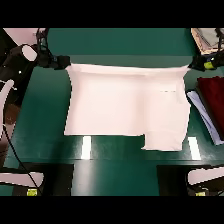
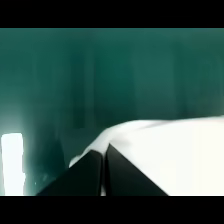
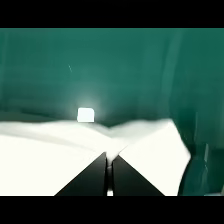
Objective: Fold the shirts.
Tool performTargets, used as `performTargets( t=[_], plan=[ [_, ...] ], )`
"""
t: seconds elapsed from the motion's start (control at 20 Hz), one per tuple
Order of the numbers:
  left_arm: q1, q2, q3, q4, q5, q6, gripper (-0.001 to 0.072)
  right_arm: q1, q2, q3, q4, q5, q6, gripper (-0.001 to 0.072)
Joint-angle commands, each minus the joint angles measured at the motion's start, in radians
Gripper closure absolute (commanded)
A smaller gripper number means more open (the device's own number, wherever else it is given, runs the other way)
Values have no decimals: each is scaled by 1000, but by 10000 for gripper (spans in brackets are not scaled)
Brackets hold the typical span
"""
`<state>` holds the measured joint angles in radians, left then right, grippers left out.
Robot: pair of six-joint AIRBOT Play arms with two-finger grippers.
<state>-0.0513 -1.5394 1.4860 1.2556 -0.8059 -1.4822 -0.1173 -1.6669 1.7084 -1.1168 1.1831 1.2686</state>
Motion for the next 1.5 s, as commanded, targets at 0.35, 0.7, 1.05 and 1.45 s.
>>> performTargets(
  t=[0.35,0.7,1.05,1.45],
  plan=[
    [6,-3,-233,-98,-71,89,681,-1,161,-438,-24,-111,4,687],
    [84,30,-213,-96,-296,63,162,-43,210,-426,26,83,28,333],
    [391,341,-565,-249,-516,268,162,-156,488,-586,27,153,-23,333],
    [444,403,-907,-345,-442,369,162,-151,562,-637,157,145,-48,333]
  ],
)
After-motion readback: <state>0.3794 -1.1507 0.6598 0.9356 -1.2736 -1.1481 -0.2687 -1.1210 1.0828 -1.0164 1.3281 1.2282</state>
